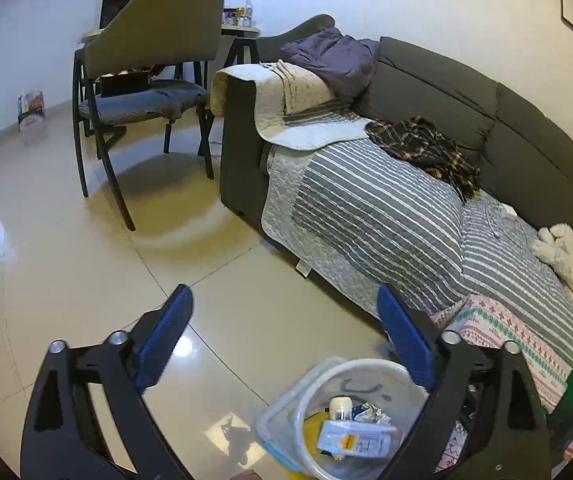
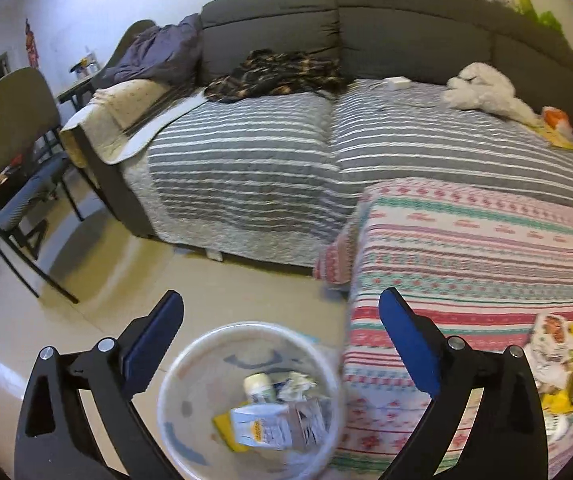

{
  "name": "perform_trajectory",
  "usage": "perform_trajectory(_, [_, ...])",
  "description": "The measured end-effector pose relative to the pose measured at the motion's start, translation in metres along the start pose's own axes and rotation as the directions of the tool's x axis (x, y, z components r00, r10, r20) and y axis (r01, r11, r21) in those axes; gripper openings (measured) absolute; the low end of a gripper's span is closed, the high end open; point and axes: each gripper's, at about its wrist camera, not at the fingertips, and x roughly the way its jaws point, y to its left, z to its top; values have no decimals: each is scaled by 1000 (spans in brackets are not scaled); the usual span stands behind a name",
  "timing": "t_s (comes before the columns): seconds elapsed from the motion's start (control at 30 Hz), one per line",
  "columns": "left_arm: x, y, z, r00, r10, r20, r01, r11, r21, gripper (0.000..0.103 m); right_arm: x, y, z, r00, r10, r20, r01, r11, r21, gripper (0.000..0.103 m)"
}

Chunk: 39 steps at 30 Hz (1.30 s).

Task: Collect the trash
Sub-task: 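Move both tools back over the pile of trash on the bedspread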

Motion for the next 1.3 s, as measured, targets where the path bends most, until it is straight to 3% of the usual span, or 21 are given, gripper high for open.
perform_trajectory(0.3, [-10,-58,-29,1000,11,1,-11,994,113,96,-33,-57,9,989,-120,83,119,993,14,95])
perform_trajectory(0.63, [-28,-126,-64,996,-86,-21,88,978,190,96,-70,-141,1,967,-226,120,223,974,41,96])
perform_trajectory(1.07, [-48,-218,-123,976,-203,-76,217,914,342,96,-103,-233,-23,943,-316,105,302,944,132,96])
perform_trajectory(1.3, [-51,-257,-150,965,-233,-122,263,862,433,96,-107,-283,-39,934,-351,63,335,924,183,96])
